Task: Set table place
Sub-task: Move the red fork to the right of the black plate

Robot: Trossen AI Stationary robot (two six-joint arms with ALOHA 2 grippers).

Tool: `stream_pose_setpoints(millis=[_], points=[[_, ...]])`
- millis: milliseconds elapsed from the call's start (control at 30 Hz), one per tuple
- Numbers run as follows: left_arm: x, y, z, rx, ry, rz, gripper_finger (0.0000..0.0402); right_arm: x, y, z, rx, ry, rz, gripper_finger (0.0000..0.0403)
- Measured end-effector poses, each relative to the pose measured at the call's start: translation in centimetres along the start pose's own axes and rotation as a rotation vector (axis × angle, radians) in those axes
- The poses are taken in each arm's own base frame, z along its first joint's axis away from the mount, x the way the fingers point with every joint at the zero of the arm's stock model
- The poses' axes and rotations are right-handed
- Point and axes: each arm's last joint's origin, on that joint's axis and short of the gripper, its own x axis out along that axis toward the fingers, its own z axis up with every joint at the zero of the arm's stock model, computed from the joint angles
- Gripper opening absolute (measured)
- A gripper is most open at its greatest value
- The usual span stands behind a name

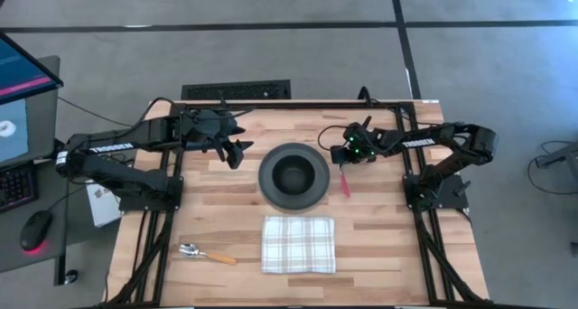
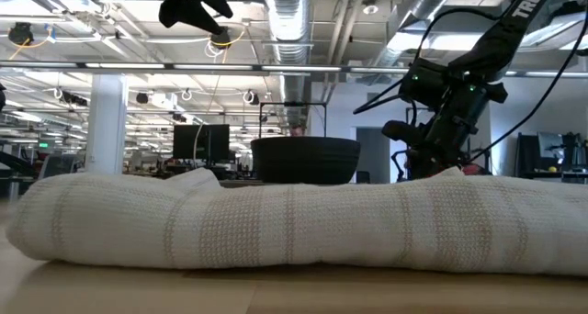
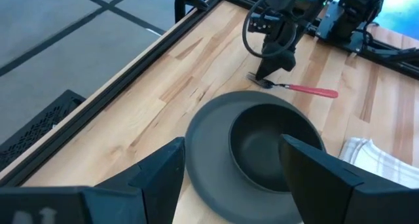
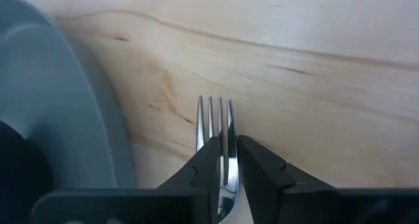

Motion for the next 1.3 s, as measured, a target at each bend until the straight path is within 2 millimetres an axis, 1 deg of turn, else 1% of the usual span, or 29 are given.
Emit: stream_pose_setpoints(millis=[300,1300], points=[[0.0,0.01,-0.03,0.001,0.003,0.001,0.0235,0.0,0.04,0.03,0.0,-0.003,0.004,0.0098],[0.0,0.01,-0.02,0.001,0.002,0.001,0.0235,-0.05,0.26,0.14,0.0,0.011,0.021,0.0099]])
